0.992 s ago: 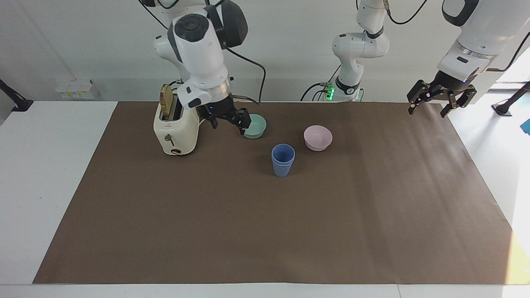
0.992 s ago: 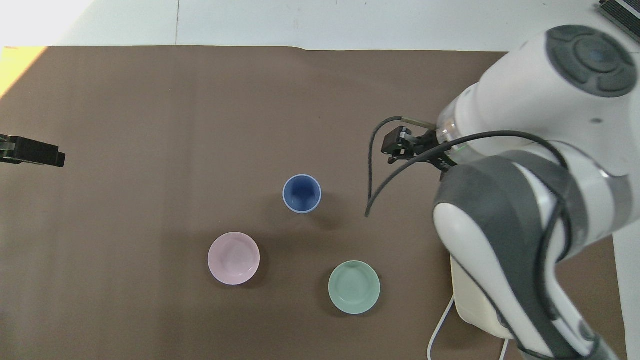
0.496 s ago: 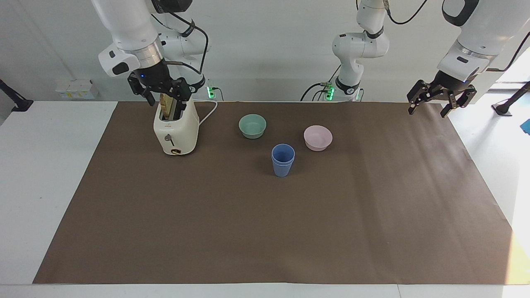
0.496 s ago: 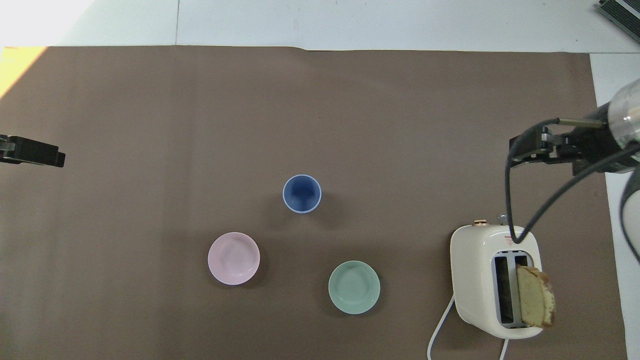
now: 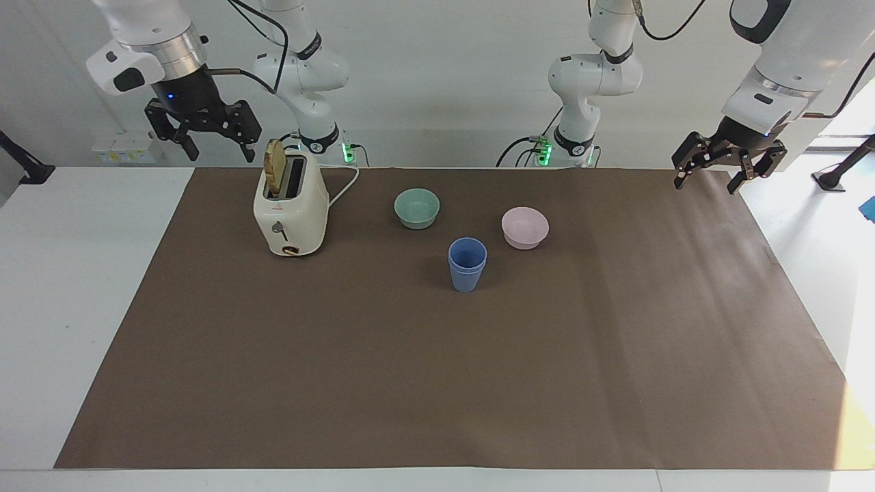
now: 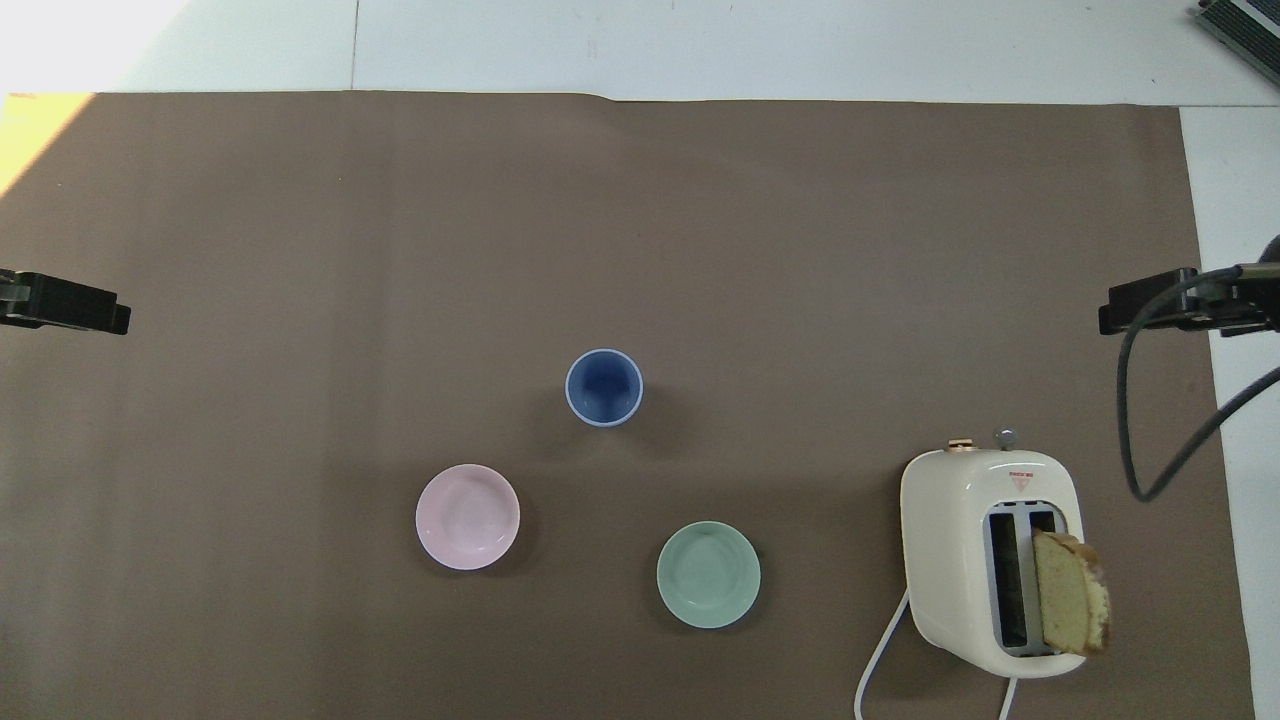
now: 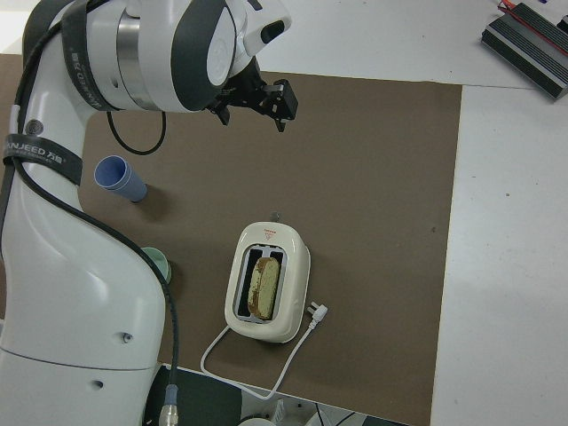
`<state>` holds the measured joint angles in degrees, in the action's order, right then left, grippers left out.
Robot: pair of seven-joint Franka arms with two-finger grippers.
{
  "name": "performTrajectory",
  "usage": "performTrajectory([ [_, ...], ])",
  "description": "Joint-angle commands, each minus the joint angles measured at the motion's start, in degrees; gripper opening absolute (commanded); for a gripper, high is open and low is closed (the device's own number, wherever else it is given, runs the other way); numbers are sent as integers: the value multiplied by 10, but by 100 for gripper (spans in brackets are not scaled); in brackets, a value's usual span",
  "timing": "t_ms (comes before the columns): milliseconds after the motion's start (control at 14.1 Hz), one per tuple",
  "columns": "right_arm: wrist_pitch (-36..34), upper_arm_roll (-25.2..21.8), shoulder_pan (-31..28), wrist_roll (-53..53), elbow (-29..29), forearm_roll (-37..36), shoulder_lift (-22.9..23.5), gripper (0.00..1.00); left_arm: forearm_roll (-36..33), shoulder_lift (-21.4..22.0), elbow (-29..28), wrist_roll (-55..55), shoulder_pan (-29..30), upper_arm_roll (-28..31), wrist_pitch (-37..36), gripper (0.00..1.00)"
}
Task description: Stack blue cups with both arms
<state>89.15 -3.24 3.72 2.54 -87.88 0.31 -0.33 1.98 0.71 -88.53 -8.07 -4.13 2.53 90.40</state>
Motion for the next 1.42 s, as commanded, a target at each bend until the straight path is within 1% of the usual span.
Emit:
performTrajectory([
  [0, 16, 2, -9, -9, -34, 8, -25, 100, -9, -3, 13, -3, 4, -2, -22, 100],
  [1346, 11, 2, -2, -8, -39, 8, -29, 100, -9, 1, 12, -4, 4, -2, -31, 100],
])
